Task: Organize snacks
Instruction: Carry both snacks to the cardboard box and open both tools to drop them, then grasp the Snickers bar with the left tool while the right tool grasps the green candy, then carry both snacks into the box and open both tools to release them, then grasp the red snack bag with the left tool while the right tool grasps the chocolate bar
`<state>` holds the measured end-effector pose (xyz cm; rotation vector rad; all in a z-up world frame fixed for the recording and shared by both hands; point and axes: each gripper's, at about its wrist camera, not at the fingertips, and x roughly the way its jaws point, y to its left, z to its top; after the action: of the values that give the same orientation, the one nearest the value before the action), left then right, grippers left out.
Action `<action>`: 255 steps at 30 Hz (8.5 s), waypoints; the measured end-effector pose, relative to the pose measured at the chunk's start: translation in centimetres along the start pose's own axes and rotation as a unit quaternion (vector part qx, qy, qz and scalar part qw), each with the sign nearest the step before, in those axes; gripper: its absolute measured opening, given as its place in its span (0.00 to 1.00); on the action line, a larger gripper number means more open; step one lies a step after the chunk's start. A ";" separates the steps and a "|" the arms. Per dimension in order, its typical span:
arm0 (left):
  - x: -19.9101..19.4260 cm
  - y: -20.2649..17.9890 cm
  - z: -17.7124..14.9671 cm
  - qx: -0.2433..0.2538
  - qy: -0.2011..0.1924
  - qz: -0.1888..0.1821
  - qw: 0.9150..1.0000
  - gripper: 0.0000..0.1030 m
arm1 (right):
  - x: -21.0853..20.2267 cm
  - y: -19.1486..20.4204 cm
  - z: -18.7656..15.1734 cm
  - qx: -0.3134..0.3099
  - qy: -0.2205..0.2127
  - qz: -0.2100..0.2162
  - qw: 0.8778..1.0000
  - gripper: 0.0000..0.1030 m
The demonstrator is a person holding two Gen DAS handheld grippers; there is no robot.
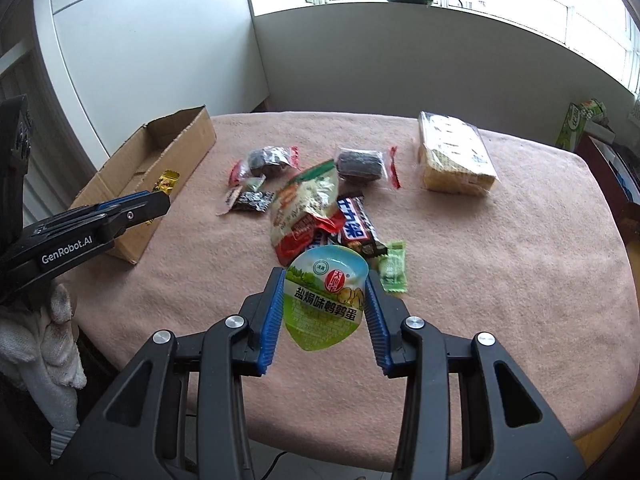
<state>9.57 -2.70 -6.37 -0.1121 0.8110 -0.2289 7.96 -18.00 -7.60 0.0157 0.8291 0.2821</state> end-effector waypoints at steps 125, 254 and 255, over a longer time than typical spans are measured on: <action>9.4 -9.1 -0.1 0.075 0.099 -0.041 0.991 0.27 | 5.3 -8.6 -1.1 -0.025 0.076 -0.043 0.996 0.24; 9.1 -6.0 0.3 0.128 0.013 0.065 0.990 0.49 | 9.3 -6.4 3.5 -0.015 0.072 0.030 0.997 0.48; 8.8 -5.9 0.5 0.123 0.009 0.063 0.990 0.49 | 9.4 -6.3 3.6 -0.016 0.073 0.030 0.997 0.48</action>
<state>14.88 -10.56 -11.17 0.1723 0.7981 -0.2080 18.15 -21.36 -12.78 -0.0104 0.9703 0.3560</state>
